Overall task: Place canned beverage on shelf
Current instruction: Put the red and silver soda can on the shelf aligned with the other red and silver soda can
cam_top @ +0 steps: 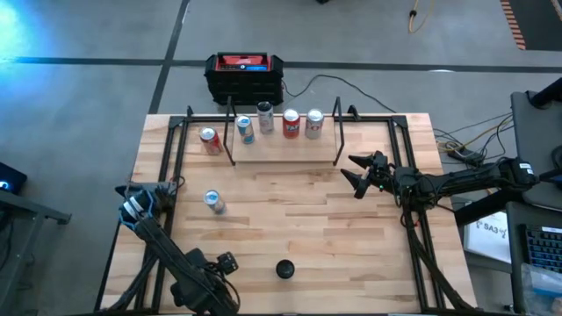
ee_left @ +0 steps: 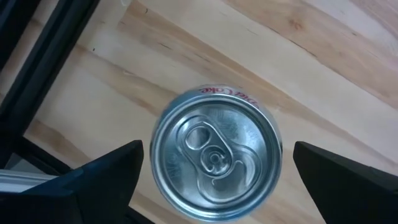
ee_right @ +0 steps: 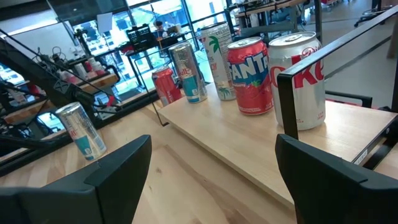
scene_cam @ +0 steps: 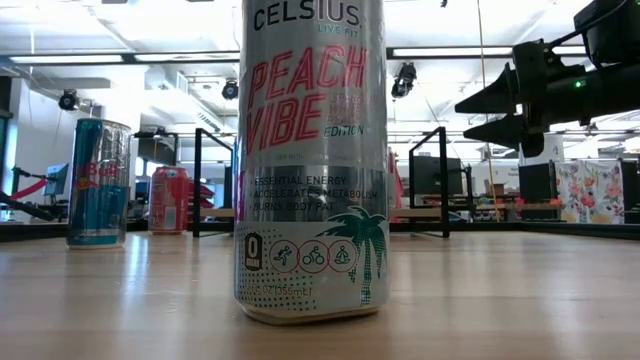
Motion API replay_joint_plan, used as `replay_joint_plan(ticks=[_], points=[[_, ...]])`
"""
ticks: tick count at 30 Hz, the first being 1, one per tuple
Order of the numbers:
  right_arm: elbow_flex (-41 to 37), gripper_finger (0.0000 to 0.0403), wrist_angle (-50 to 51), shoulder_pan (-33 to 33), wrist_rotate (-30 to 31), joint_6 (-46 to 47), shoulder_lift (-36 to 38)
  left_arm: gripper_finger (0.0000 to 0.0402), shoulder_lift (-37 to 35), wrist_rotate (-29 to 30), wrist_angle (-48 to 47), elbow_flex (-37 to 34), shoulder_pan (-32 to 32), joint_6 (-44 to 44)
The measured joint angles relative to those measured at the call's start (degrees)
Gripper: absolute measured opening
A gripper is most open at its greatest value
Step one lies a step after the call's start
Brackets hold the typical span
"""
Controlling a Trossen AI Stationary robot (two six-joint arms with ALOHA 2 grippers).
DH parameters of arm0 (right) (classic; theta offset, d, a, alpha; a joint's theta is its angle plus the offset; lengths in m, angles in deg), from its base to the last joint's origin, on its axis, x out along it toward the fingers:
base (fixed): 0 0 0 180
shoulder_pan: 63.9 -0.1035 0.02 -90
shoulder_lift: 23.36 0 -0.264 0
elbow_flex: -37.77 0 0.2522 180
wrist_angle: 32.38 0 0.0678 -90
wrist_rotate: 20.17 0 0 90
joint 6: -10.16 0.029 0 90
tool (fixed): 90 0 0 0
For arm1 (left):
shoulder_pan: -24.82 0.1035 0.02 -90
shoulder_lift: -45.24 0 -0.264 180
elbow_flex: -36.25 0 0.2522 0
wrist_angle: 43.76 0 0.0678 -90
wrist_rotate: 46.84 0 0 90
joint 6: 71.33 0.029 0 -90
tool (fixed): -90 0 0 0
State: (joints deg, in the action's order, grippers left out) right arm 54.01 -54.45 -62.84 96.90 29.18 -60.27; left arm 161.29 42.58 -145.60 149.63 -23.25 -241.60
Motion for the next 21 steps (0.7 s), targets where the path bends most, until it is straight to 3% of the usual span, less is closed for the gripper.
replay_joint_plan(ticks=[5, 11, 21], points=[[0.0, 0.0327, 0.0, 0.0, 0.0, 0.0, 0.0, 0.037, 1.2, 0.0, 0.0, 0.0, 0.0, -1.4], [0.0, 0.0327, 0.0, 0.0, 0.0, 0.0, 0.0, 0.0282, 1.9, -0.1, -0.4, 0.1, 0.0, -1.5], [0.0, 0.0327, 0.0, 0.0, 0.0, 0.0, 0.0, 0.0282, 1.7, 1.6, -0.1, 0.0, -0.2, 1.6]])
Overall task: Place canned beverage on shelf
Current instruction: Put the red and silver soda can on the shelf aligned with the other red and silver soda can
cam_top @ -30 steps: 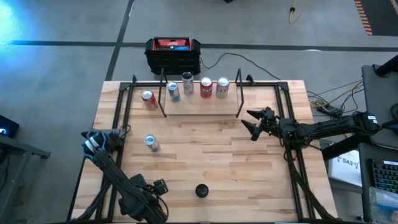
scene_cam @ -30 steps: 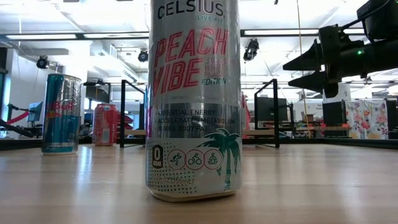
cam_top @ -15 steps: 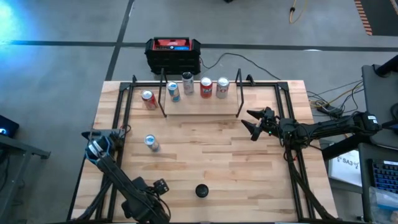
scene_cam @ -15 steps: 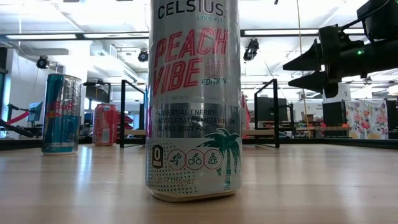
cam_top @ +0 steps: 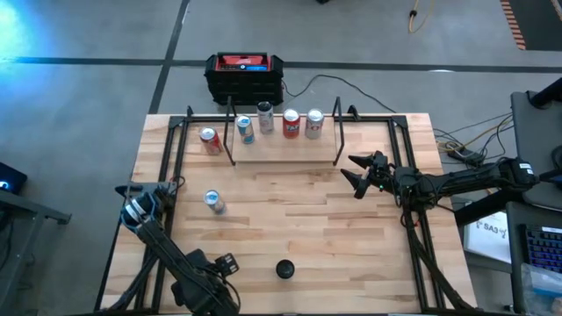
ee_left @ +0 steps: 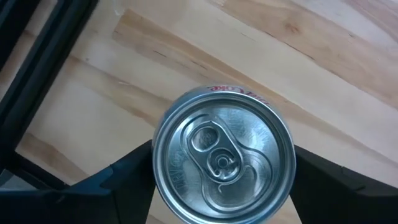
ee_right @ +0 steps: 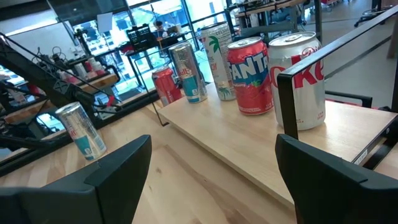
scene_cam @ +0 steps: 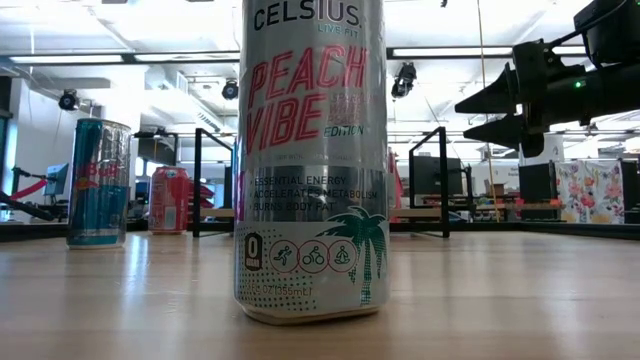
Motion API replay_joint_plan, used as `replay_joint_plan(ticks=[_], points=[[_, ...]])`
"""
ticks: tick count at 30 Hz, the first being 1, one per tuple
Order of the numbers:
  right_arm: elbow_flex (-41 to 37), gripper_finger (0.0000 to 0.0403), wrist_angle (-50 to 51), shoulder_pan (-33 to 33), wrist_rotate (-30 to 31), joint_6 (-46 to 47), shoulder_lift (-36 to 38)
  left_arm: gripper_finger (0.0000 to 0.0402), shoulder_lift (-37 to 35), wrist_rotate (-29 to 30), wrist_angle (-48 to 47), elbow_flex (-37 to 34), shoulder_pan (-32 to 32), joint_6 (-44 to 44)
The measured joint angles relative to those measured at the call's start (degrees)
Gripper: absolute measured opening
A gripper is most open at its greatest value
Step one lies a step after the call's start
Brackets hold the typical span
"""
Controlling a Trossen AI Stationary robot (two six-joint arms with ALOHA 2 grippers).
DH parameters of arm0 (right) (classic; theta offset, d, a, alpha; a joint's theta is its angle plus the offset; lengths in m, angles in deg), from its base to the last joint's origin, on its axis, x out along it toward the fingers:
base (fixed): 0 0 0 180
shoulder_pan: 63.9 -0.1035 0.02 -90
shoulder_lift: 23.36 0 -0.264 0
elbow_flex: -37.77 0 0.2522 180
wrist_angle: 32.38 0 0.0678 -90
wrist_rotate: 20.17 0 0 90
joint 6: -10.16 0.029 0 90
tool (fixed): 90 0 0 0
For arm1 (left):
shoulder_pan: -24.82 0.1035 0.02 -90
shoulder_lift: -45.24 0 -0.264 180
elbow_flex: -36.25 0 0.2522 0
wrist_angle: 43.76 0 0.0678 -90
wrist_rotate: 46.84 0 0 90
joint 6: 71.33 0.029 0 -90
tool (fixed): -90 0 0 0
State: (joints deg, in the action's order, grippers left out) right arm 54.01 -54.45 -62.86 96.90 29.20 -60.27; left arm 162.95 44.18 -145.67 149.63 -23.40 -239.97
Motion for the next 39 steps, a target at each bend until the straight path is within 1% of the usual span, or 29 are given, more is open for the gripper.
replay_joint_plan(ticks=[5, 9, 15, 21, 25, 33, 39], points=[[0.0, 0.0327, 0.0, 0.0, 0.0, 0.0, 0.0, 0.0282, -0.2, 1.8, -0.5, 2.0, 0.9, 2.7], [0.0, 0.0327, 0.0, 0.0, 0.0, 0.0, 0.0, 0.0282, -0.2, 4.6, -1.4, 4.3, 3.0, 9.1], [0.0, 0.0327, 0.0, 0.0, 0.0, 0.0, 0.0, 0.0282, -1.8, 7.5, -1.7, 4.8, 9.3, 23.3], [0.0, 0.0327, 0.0, 0.0, 0.0, 0.0, 0.0, 0.0282, -3.5, 12.0, -1.8, 5.2, 17.2, 41.7], [0.0, 0.0327, 0.0, 0.0, 0.0, 0.0, 0.0, 0.0282, -3.7, 15.4, -1.9, 7.3, 22.0, 51.8], [0.0, 0.0327, 0.0, 0.0, 0.0, 0.0, 0.0, 0.0282, -3.7, 21.9, -1.7, 12.6, 28.8, 67.1], [0.0, 0.0327, 0.0, 0.0, 0.0, 0.0, 0.0, 0.0282, -3.6, 22.4, 0.0, 15.2, 34.9, 81.4]])
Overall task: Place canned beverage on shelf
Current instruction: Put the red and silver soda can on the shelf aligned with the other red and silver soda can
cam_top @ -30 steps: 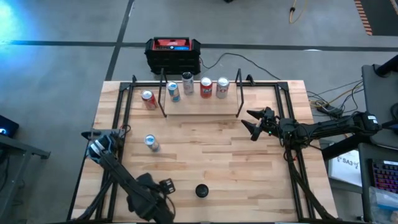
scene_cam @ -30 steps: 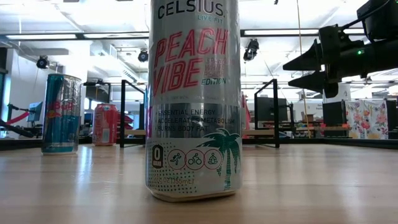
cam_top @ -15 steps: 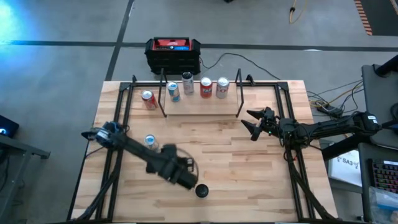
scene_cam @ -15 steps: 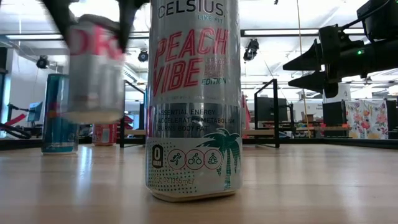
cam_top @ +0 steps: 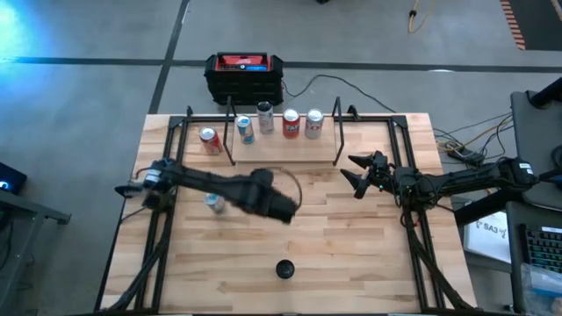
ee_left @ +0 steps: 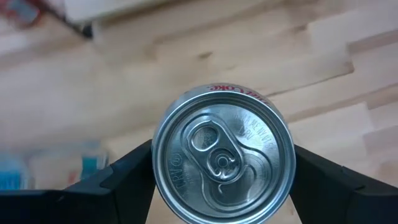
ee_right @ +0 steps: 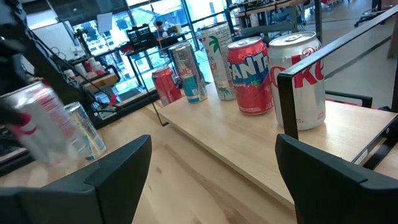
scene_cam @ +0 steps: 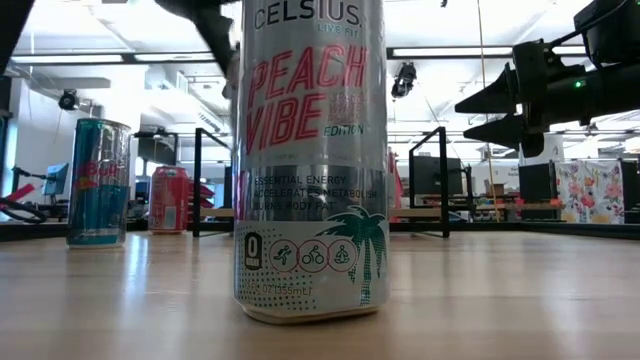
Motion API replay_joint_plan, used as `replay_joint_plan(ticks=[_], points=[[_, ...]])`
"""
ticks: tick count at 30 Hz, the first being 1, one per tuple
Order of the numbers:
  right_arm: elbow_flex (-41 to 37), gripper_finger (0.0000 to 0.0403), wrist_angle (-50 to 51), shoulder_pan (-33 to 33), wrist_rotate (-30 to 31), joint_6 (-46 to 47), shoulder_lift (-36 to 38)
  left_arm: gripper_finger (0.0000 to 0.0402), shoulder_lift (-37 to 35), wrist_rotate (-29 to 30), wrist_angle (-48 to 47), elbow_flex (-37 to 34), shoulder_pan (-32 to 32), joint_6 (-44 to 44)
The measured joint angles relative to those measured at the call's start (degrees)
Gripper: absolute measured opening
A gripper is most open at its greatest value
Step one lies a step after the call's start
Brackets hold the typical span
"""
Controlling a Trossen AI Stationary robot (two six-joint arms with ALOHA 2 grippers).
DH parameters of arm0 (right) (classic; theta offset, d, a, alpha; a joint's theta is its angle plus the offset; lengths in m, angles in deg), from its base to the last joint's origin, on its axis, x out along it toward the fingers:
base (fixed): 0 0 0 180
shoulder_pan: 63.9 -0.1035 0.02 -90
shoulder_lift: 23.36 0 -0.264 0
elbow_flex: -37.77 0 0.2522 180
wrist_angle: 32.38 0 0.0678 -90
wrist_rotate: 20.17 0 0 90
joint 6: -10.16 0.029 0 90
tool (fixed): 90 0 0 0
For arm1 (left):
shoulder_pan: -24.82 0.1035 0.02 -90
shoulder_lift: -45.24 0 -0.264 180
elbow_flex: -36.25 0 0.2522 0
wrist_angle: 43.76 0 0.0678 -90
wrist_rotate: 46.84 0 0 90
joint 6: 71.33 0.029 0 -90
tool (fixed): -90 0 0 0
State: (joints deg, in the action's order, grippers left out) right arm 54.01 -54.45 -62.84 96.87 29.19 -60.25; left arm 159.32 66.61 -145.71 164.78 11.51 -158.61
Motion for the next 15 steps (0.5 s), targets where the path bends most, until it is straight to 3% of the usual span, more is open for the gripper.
replay_joint_plan(ticks=[8, 15], points=[[0.0, 0.0327, 0.0, 0.0, 0.0, 0.0, 0.0, 0.0282, 0.0, 0.0, 9.7, 0.2, 9.0, 18.1], [0.0, 0.0327, 0.0, 0.0, 0.0, 0.0, 0.0, 0.0282, 0.1, -1.5, 16.1, -0.9, 16.1, 28.8]])
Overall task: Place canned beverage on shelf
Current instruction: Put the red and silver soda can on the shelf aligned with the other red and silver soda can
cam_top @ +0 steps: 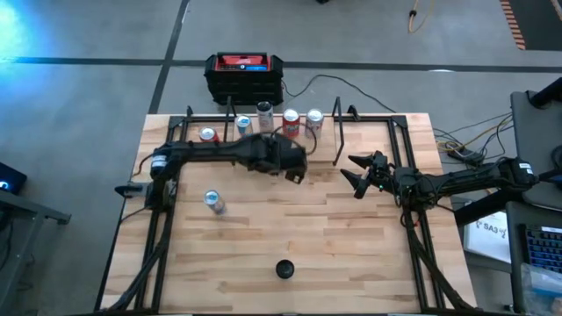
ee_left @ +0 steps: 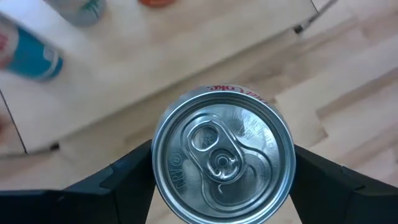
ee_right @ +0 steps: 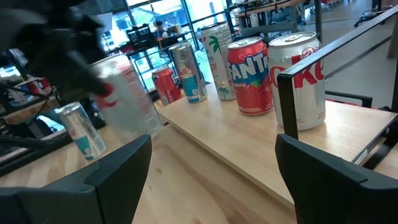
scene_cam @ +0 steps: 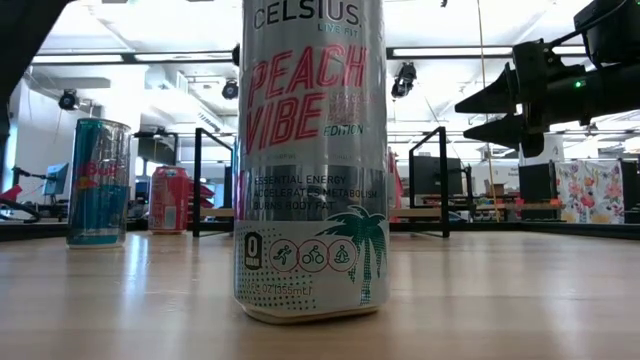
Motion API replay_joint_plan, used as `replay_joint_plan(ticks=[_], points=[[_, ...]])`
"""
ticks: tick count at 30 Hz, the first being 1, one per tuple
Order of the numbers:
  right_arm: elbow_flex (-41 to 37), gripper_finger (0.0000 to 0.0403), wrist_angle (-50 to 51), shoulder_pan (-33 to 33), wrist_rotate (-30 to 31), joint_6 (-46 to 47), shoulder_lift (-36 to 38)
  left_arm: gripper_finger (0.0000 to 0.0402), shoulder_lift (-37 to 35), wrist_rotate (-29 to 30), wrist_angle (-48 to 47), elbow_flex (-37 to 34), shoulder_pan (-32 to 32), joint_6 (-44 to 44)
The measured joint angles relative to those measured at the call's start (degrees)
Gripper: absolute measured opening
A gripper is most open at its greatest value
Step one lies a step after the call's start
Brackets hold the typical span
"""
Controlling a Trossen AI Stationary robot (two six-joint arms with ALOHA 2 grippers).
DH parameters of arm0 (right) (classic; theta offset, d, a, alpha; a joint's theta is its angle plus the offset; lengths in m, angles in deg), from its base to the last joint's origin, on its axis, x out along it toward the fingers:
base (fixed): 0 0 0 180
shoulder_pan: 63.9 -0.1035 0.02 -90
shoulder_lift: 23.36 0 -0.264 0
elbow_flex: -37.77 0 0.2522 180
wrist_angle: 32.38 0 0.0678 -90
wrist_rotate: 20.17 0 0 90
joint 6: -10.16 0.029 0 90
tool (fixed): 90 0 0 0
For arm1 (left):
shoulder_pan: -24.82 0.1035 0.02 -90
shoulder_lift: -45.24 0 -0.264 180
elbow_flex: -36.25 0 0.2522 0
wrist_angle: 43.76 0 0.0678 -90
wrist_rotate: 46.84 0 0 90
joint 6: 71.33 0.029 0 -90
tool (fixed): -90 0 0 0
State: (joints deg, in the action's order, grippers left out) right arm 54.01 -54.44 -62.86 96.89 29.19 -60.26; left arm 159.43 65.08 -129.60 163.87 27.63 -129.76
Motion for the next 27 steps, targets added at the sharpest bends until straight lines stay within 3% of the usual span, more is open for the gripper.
replay_joint_plan(ticks=[12, 27], points=[[0.0, 0.0327, 0.0, 0.0, 0.0, 0.0, 0.0, 0.0282, 1.0, -2.5, 2.0, -0.1, 8.3, 13.5], [0.0, 0.0327, 0.0, 0.0, 0.0, 0.0, 0.0, 0.0282, 3.3, -5.4, 5.5, -0.1, 14.8, 19.2]])
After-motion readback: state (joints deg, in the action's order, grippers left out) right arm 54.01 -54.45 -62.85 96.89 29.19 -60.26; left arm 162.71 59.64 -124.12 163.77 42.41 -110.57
